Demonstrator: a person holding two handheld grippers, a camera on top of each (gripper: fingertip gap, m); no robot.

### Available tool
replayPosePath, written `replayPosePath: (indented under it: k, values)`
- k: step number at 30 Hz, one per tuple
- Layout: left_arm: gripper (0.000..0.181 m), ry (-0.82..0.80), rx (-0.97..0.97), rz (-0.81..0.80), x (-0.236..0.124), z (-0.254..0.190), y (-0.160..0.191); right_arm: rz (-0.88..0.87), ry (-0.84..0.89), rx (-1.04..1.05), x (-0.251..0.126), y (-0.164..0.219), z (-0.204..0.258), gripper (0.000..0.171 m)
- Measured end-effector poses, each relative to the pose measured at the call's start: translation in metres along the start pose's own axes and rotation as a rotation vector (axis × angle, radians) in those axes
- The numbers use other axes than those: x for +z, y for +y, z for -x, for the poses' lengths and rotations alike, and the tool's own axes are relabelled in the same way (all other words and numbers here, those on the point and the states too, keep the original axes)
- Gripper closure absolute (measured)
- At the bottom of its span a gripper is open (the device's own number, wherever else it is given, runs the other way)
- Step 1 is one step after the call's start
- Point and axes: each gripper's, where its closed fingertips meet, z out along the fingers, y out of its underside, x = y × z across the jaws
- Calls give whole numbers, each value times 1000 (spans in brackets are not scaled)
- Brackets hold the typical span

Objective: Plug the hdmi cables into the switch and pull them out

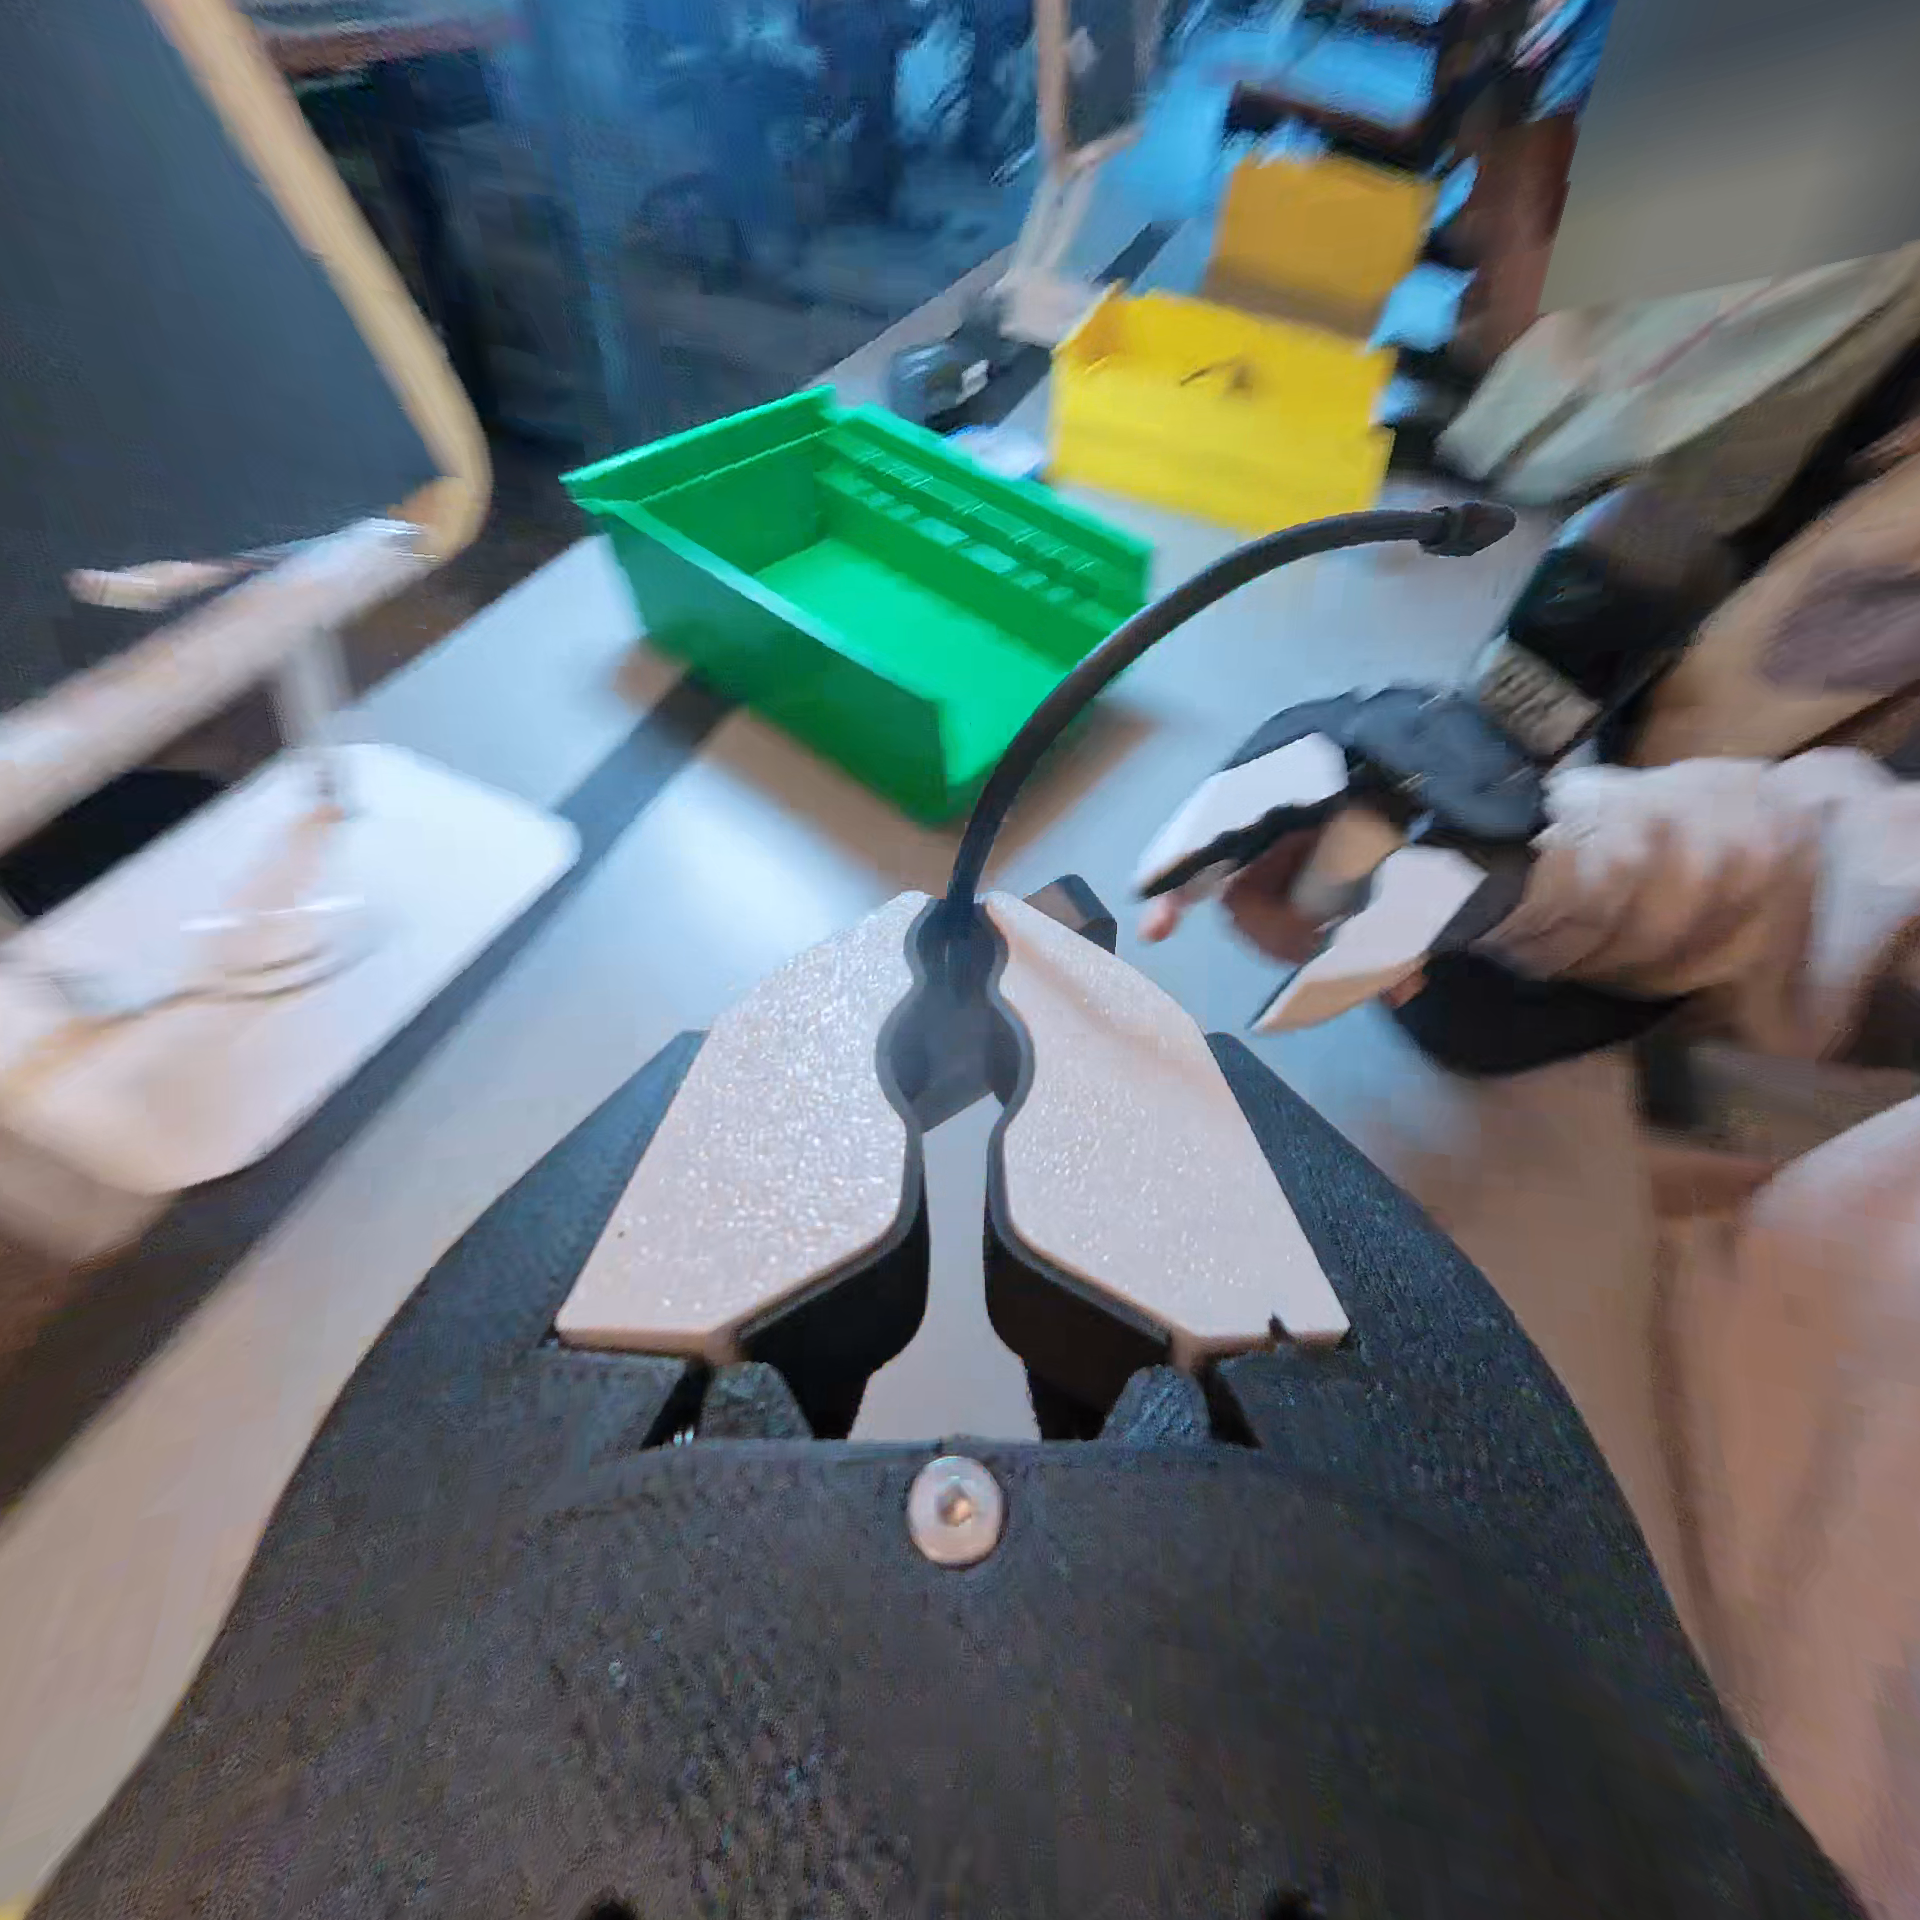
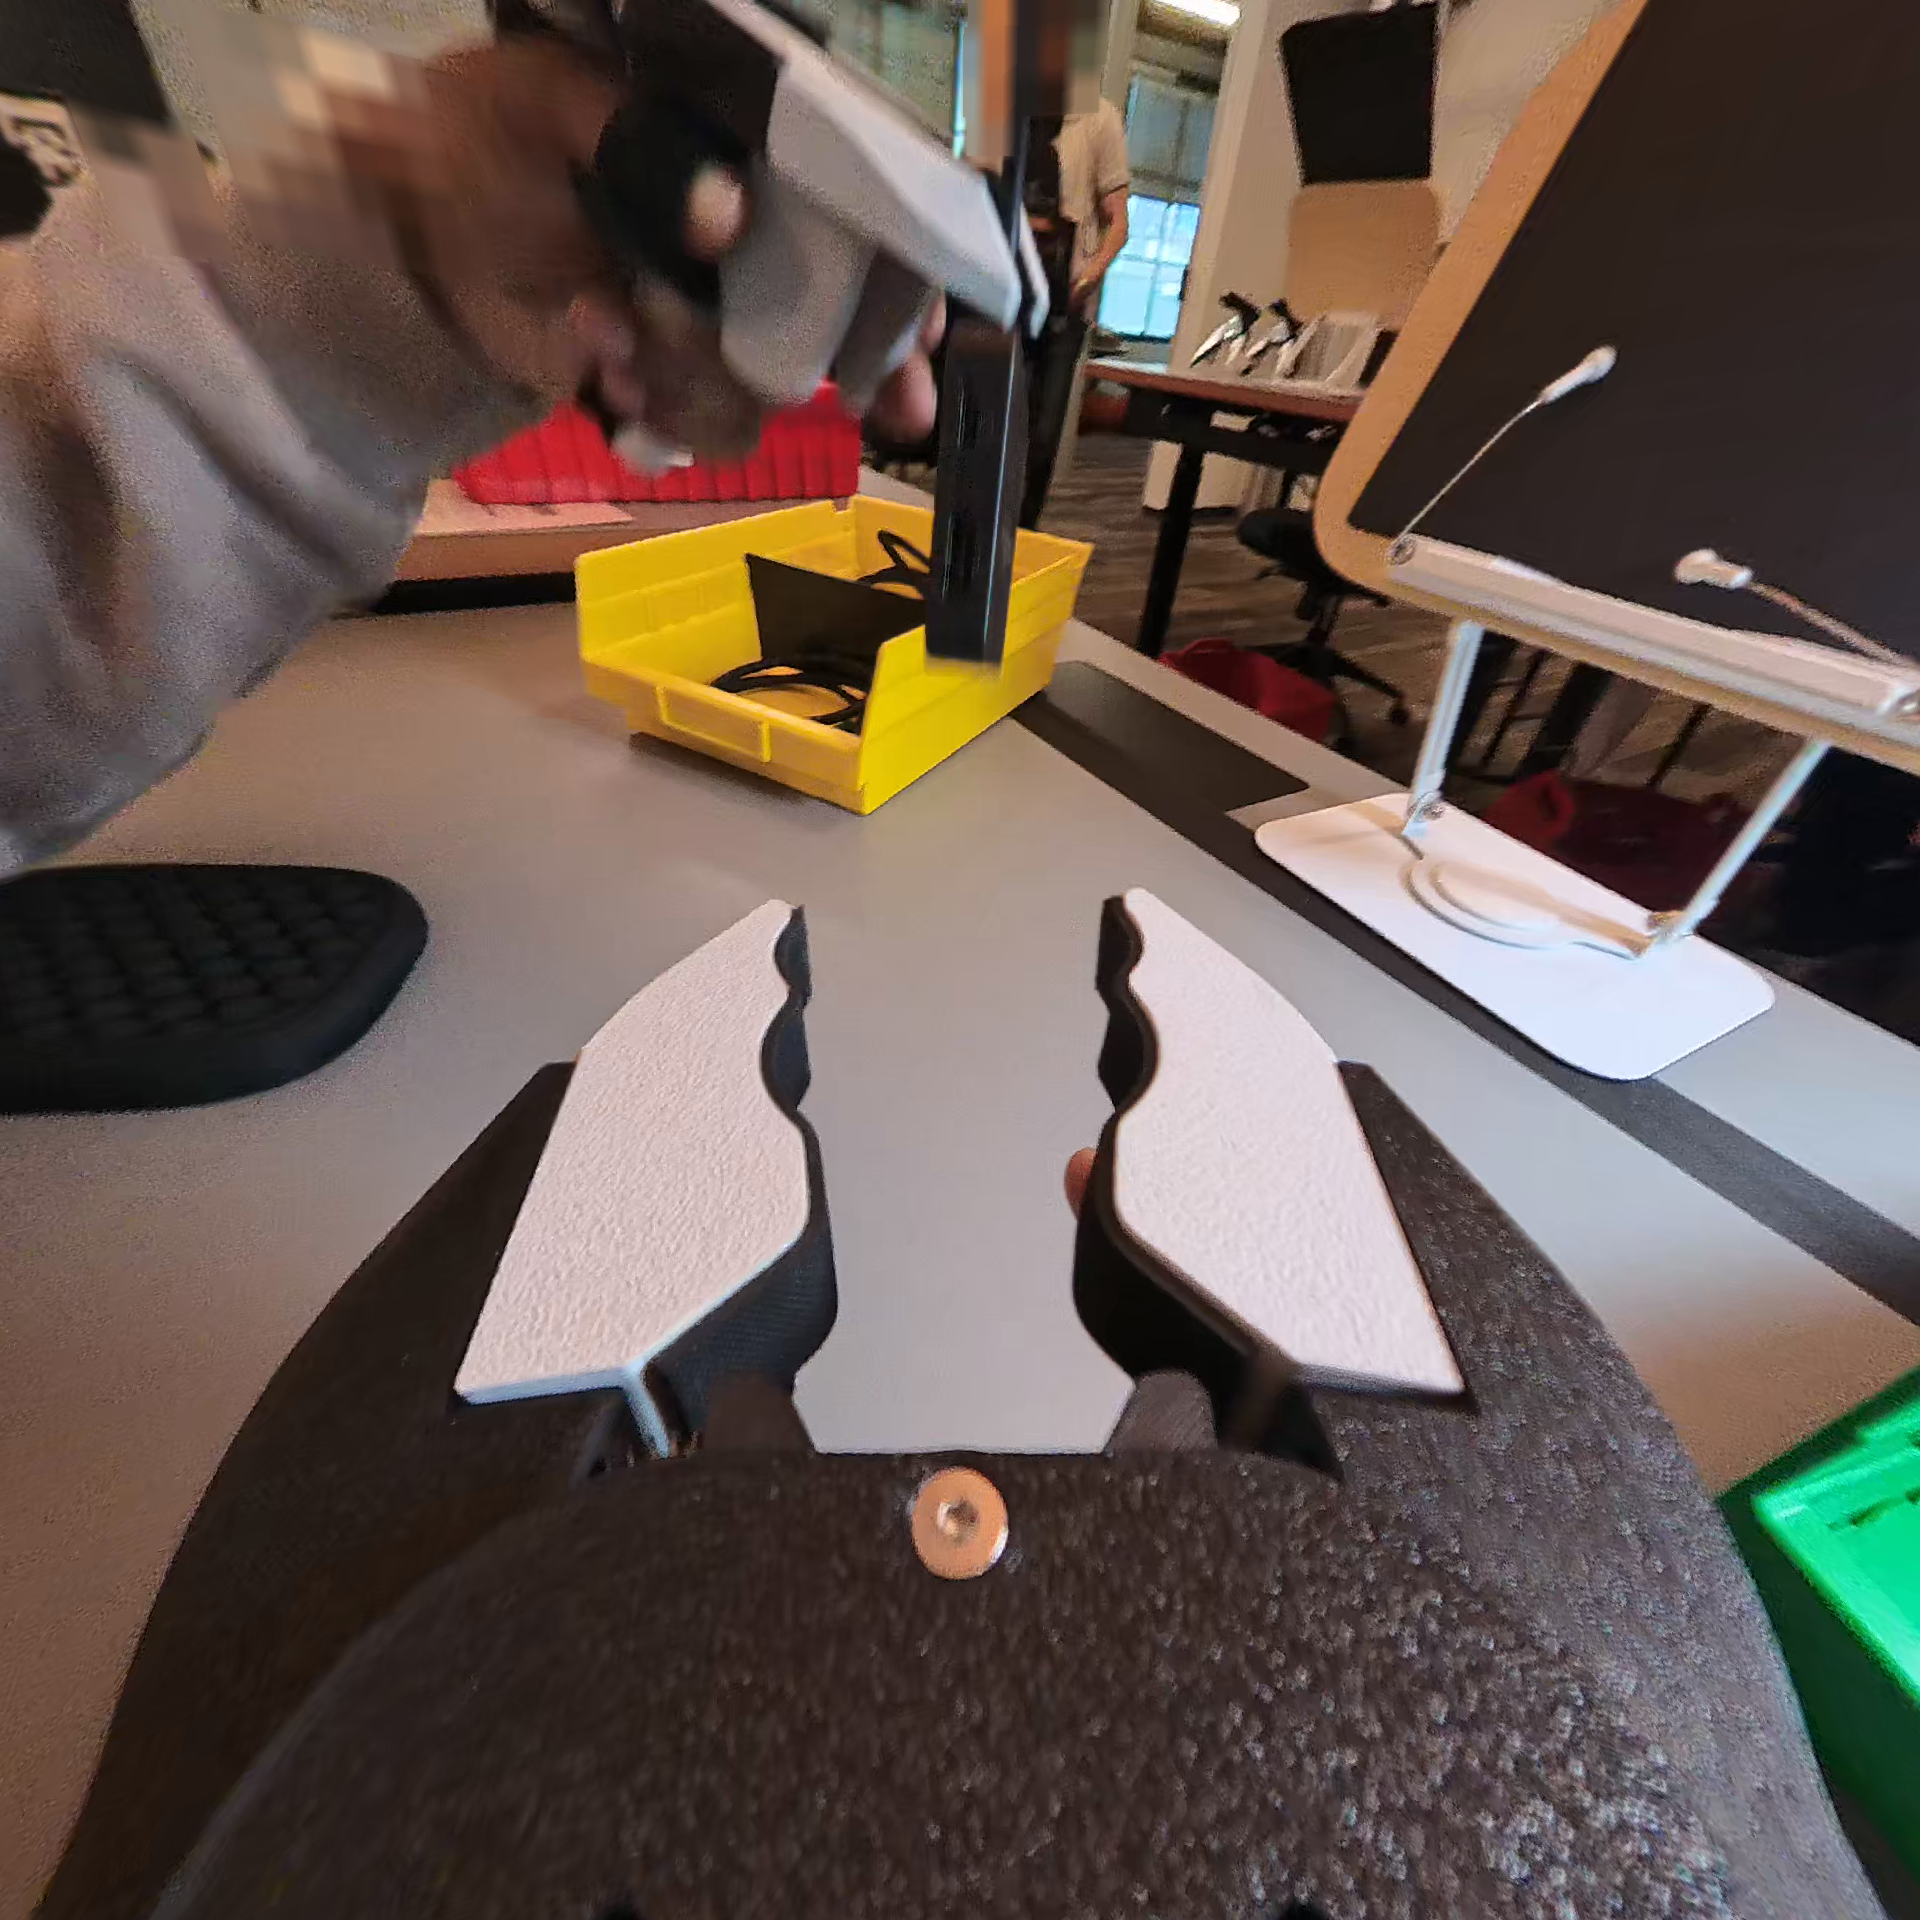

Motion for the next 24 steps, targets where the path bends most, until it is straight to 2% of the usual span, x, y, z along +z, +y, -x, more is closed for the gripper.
replayPosePath:
  k: [3,5,7,9,13,17,20,24]
  values:
    - [176,172,-153,-139,46,-43,16,-14,66,-52,5,0,1,118]
    - [176,242,-262,-219,62,-53,23,-10,113,-131,2,4,-3,154]
    - [176,284,-362,-279,66,-50,26,1,118,-150,-2,7,-7,155]
    - [176,286,-399,-267,66,-42,35,-9,101,-125,-6,4,-13,157]
    - [172,241,-371,-241,67,-30,51,-21,18,-51,-12,-2,-14,157]
    - [170,151,-189,-174,56,-21,57,-16,57,-191,-21,-4,-17,157]
    - [167,45,-64,-215,27,-8,41,-28,98,-374,-28,-12,-19,157]
    - [165,-25,101,-317,-20,-19,4,-71,61,-427,-34,-20,-12,157]
